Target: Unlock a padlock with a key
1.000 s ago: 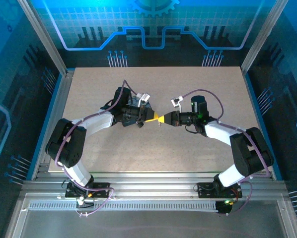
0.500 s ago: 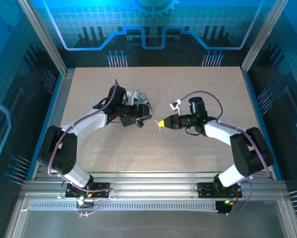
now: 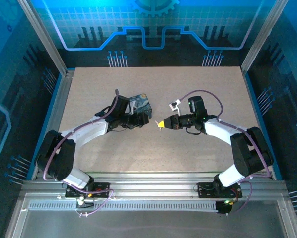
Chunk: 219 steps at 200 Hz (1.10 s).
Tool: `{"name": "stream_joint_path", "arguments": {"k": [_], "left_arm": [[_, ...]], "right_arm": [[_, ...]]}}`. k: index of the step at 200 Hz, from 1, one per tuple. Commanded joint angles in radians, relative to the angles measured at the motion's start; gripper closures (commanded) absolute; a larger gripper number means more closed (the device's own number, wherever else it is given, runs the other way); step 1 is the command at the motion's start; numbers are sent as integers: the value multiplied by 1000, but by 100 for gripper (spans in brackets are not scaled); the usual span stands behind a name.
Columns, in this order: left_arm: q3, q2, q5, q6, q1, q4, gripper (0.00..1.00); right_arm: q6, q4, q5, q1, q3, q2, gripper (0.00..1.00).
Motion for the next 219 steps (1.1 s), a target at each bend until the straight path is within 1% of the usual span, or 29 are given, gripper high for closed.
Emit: {"name": "stream_joint_path", "arguments": {"k": [1, 11, 22, 36, 115, 165, 180, 192, 219], "left_arm": [[88, -14, 233, 157, 15, 9, 43], [113, 9, 306, 194, 18, -11, 43], [124, 30, 369, 202, 18, 0, 43], [131, 52, 409, 201, 17, 15, 44], [180, 105, 428, 288, -3, -72, 47], [180, 121, 444, 274, -5, -51, 51], [180, 122, 452, 272, -4, -45, 53], [179, 124, 458, 273, -5, -45, 55], [172, 126, 470, 270, -3, -36, 65]], "right_arm": [[-45, -52, -46, -6, 32, 12, 100], [-48, -54, -50, -7, 35, 7, 100], [-49, -56, -53, -5, 35, 4, 100], [-49, -57, -62, -3, 38, 2, 100], [-44, -57, -74, 16, 65, 4, 100], [-38, -56, -66, 42, 77, 27, 100], [-40, -58, -65, 44, 76, 32, 100], [-41, -63, -65, 44, 107, 36, 100], [-43, -66, -65, 44, 111, 45, 100]]}}
